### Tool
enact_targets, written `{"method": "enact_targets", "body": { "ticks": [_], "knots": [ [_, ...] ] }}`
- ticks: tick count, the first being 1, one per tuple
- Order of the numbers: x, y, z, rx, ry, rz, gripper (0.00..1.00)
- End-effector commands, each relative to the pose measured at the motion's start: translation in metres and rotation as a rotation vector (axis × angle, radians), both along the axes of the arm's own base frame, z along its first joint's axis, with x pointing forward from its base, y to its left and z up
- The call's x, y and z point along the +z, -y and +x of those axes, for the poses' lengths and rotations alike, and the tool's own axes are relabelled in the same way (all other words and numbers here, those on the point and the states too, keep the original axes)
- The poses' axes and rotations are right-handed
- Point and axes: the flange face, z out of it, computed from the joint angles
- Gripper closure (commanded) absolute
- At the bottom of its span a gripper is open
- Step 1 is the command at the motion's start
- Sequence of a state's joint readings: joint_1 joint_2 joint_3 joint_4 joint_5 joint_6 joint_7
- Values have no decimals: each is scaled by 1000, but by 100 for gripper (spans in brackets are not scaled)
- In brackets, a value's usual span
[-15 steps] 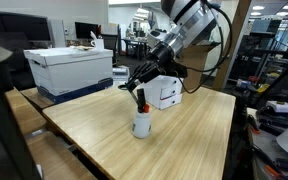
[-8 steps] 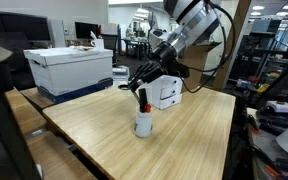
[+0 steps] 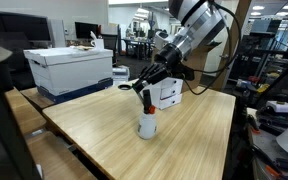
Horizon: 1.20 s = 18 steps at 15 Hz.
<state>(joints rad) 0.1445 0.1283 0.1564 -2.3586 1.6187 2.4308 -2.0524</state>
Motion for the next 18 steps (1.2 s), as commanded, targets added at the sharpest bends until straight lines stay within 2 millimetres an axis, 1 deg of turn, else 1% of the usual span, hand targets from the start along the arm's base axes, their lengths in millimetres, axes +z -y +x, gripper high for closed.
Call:
{"method": "enact_targets", "body": {
  "ticks": [1,3,4,5,7,8,12,15,18],
  "knots": [
    [2,5,-12,3,26,20,94],
    [2,6,-12,1,26,21,94],
    [2,6,-12,0,27,20,59],
    [2,7,-12,0,29,19,58],
    [2,8,-12,-3,29,16,49],
    [1,8,-12,-3,30,14,42],
    [3,9,-12,-4,30,9,22],
    [6,7,-11,0,30,5,5],
    [12,-1,-10,3,26,-18,0]
  ]
}}
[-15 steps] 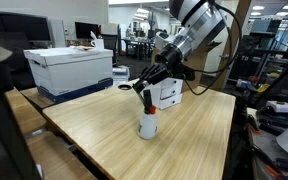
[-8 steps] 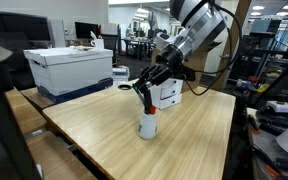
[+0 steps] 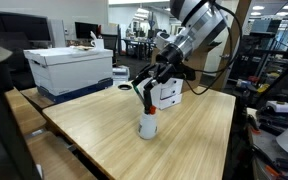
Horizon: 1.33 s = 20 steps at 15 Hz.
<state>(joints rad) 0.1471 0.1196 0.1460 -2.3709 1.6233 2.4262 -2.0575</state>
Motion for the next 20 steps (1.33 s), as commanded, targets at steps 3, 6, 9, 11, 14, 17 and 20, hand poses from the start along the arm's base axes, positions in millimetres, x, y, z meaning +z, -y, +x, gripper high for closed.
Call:
{"method": "enact_targets", "body": {
  "ticks": [3,6,9,11,14,17,20],
  "knots": [
    [19,-16,-7,14,40,-60,0],
    [24,-36,-8,36,63,-148,0],
    [31,-57,-10,46,82,-301,0],
    [34,-71,-13,56,99,-397,0],
    [17,-89,-28,85,114,-556,0],
    [-9,-83,-37,102,81,-671,0],
    [-33,-75,-32,125,44,-785,0]
  ]
}}
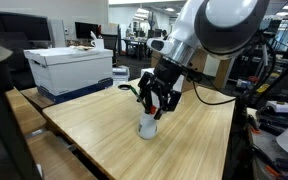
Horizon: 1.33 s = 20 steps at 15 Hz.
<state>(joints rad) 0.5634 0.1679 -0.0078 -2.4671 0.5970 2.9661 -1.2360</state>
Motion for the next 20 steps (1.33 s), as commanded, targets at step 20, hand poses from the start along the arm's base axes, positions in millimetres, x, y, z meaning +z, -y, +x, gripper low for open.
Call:
{"method": "enact_targets", "body": {
  "ticks": [20],
  "knots": [
    [103,-88,48,-95,-200,-490,0]
  ]
}}
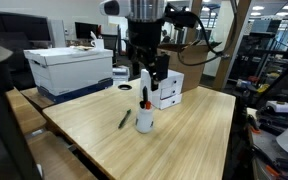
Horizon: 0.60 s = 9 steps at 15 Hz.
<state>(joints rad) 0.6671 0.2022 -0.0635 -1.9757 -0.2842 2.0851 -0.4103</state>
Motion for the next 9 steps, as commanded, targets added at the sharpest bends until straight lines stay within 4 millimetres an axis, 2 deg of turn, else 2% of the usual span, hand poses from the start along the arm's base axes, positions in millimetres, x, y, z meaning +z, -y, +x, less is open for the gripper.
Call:
{"method": "enact_targets", "body": {
  "ticks": [1,5,9],
  "knots": [
    [-6,3,5,-3,-27,43,0],
    [-21,3,10,69,19,135,0],
    [-48,0,16,132,35,155,0]
  ]
}}
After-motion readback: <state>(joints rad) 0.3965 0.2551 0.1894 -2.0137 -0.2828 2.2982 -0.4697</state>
